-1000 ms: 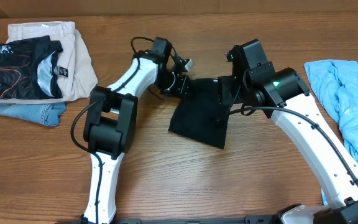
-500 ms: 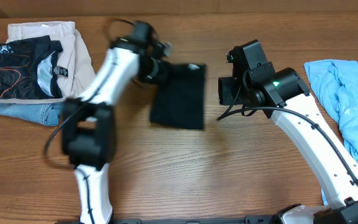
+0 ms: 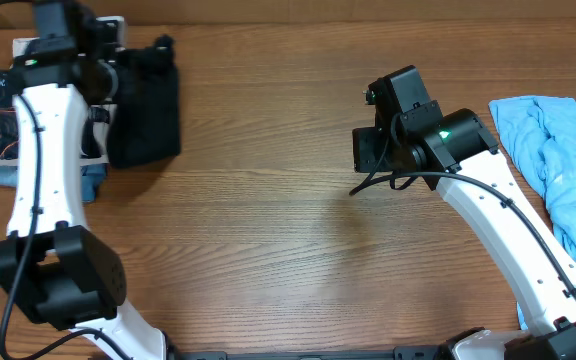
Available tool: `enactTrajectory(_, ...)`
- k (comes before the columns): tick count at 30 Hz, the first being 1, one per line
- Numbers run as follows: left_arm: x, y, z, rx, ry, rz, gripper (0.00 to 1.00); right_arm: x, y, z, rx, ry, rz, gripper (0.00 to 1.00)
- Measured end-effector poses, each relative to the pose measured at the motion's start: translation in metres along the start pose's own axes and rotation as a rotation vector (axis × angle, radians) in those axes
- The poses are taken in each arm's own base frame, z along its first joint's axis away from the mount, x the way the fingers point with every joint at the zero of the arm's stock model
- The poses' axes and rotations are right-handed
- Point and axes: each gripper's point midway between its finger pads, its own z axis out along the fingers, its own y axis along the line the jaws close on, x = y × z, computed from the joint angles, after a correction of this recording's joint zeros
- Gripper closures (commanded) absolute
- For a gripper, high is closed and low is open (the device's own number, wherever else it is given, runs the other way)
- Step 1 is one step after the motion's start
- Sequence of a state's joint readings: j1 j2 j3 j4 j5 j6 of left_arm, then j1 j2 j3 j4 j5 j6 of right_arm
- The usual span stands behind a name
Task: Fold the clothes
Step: 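Carry the bundle with the left gripper onto the clothes stack upper-left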
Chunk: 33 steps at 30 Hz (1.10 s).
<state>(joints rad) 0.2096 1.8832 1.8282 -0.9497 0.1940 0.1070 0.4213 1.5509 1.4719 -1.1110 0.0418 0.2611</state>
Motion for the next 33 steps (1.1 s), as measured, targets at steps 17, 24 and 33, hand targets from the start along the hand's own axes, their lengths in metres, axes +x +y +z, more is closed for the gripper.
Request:
enactTrajectory(17,-0.047,0.128,-0.06,-0.185,-0.259,-0.118,0.96,0.001,0.0,0.0,0.001,0.004,0.0,0.45)
enactTrajectory(24,-0.042,0.163,-0.057,-0.227,-0.272,-0.162,0.94,0.001,0.0,0.0,0.001,0.004,0.0,0.46)
enactTrajectory(33,-0.023,0.192,-0.017,-0.235,-0.203,-0.209,0.92,0.001,0.0,0.0,0.001,0.004,0.0,0.46)
